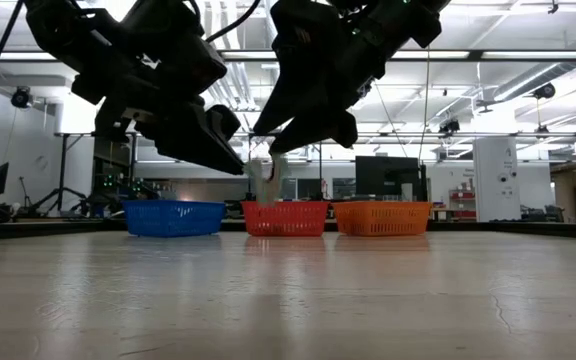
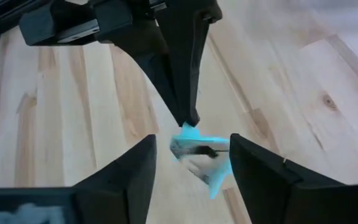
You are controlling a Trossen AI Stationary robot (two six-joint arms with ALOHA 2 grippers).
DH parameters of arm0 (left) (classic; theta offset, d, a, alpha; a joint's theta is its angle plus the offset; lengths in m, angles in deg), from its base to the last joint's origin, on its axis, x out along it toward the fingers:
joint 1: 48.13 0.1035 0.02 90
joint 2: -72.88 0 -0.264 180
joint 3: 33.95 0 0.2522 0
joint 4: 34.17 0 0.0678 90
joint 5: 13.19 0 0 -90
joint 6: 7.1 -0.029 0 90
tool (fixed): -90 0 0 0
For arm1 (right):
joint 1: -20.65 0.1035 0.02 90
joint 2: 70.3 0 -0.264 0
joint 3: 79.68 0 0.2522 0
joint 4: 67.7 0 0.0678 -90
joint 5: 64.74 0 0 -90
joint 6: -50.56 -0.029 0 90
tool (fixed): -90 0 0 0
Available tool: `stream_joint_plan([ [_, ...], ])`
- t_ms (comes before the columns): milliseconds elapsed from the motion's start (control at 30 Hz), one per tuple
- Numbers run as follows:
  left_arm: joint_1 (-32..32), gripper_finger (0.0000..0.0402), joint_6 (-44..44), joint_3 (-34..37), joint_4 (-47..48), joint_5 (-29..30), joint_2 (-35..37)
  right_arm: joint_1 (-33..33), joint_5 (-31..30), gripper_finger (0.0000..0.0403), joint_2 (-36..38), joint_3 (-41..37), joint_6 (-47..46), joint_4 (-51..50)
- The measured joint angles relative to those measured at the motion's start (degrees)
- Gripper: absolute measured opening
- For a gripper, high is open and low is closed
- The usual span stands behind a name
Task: Pick and place Stapler, Stapler remover, tape
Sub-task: Put the blue staple remover into the blue bin, then put the purple staple remover into the blue bin
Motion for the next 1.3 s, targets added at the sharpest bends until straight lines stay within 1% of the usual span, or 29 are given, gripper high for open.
stream_joint_plan([
  [200,-0.02,0.0,-0.37,-0.02,-0.22,0.89,0.0,-0.08,-0.07,0.0203,0.0,0.0,1.29,0.0],
  [333,0.07,0.0,-0.59,-0.04,-0.06,1.22,0.0,-0.08,-0.07,0.0203,0.0,0.0,0.5,-0.25],
  [433,0.08,0.0,-0.76,-0.06,0.0,-3.83,0.0,-0.06,-0.08,0.0203,0.0,0.0,0.22,-2.12],
  [500,-0.26,0.0005,0.14,-0.07,-1.7,-7.35,-0.35,0.07,-0.13,0.0203,-0.02,0.0,-0.64,-4.46],
  [633,-0.79,0.0029,1.94,-0.13,-4.55,-8.07,-2.54,0.07,-0.48,0.0203,-0.03,-0.67,-4.03,-8.23],
  [867,-1.41,0.0091,3.86,-0.17,-12.83,-8.48,-7.95,0.18,-4.86,0.0203,-0.02,-1.45,-6.68,-13.95],
  [933,-1.97,0.0104,3.91,-1.3,-13.06,-8.42,-9.0,0.2,-5.23,0.0199,-0.02,-1.62,-7.13,-15.23],
  [1000,-2.45,0.0112,4.37,-2.42,-12.81,-8.2,-10.49,0.23,-6.39,0.0185,0.01,-1.62,-8.04,-17.11],
  [1067,-3.02,0.0115,4.74,-3.66,-12.71,-7.94,-12.62,0.23,-7.98,0.016,0.07,-1.64,-8.94,-20.21],
  [1133,-3.62,0.0116,4.77,-4.87,-12.58,-7.58,-14.85,0.21,-9.66,0.0123,0.08,-1.72,-9.14,-22.38],
  [1267,-3.94,0.0117,4.79,-5.95,-12.58,-4.47,-18.31,0.34,-11.95,0.0035,0.52,-2.1,-9.07,-24.22],
  [1300,-3.91,0.0117,4.81,-5.99,-12.59,-4.01,-18.9,0.45,-12.23,0.0022,0.7,-2.33,-9.07,-24.61],
])
